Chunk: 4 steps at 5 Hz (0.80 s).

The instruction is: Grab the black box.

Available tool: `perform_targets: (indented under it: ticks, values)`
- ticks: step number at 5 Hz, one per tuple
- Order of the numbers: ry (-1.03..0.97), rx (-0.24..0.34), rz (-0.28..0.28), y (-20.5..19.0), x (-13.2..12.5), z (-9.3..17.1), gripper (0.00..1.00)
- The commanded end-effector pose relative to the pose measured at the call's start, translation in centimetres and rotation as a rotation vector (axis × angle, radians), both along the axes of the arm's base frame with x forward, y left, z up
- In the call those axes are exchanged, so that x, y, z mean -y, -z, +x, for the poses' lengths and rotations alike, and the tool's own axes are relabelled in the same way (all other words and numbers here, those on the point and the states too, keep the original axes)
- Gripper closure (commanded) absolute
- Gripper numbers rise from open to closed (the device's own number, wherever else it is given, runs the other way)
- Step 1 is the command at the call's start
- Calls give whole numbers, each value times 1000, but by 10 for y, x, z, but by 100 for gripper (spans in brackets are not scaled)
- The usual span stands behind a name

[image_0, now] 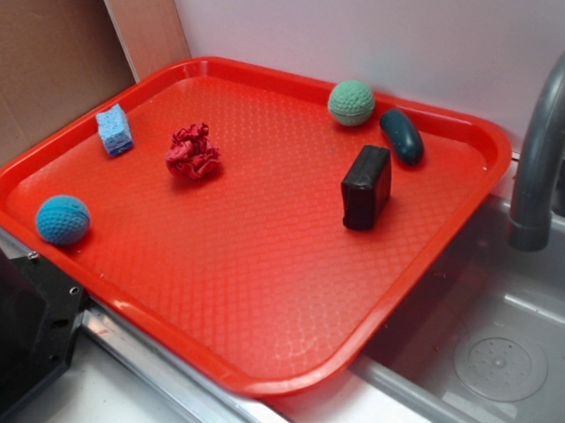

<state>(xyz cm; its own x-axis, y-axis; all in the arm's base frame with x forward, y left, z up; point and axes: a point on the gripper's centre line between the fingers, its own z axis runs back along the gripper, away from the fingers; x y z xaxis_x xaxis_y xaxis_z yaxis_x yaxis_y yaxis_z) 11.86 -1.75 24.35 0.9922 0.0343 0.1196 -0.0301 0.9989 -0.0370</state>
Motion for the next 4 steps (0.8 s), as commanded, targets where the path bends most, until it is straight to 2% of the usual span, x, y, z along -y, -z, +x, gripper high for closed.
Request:
perform_targets:
  ticks: [1,2,3,4]
  values:
    - [0,0,0,0,0,0,0]
    - [-149,-25,-62,41,47,50,0]
    - [-260,-26,-91,64,64,82,0]
    - [-260,-26,-91,64,64,82,0]
